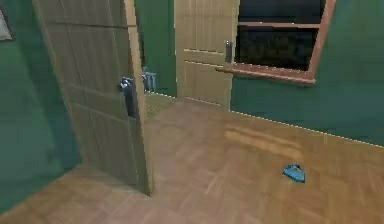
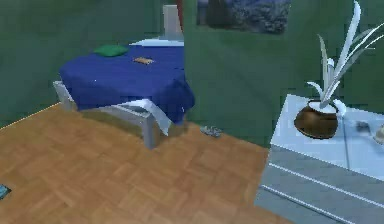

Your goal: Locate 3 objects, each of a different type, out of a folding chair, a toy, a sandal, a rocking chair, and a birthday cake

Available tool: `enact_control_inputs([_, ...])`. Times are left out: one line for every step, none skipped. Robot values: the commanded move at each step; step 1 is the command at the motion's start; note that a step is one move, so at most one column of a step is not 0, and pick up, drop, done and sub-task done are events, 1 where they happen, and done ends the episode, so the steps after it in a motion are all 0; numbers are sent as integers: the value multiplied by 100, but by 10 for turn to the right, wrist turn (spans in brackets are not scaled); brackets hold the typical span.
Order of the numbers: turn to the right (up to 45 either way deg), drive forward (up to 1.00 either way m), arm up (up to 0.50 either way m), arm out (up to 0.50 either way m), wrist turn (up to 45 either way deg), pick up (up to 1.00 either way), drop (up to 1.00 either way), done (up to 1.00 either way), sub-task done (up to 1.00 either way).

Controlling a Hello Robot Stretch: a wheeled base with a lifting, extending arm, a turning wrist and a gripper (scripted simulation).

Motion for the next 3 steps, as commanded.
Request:
enact_control_inputs([450, 0, 0, 0, 0, 0, 0, 0, 0])
enact_control_inputs([450, 0, 0, 0, 0, 0, 0, 0, 0])
enact_control_inputs([30, 0, 0, 0, 0, 0, 0, 0, 0])
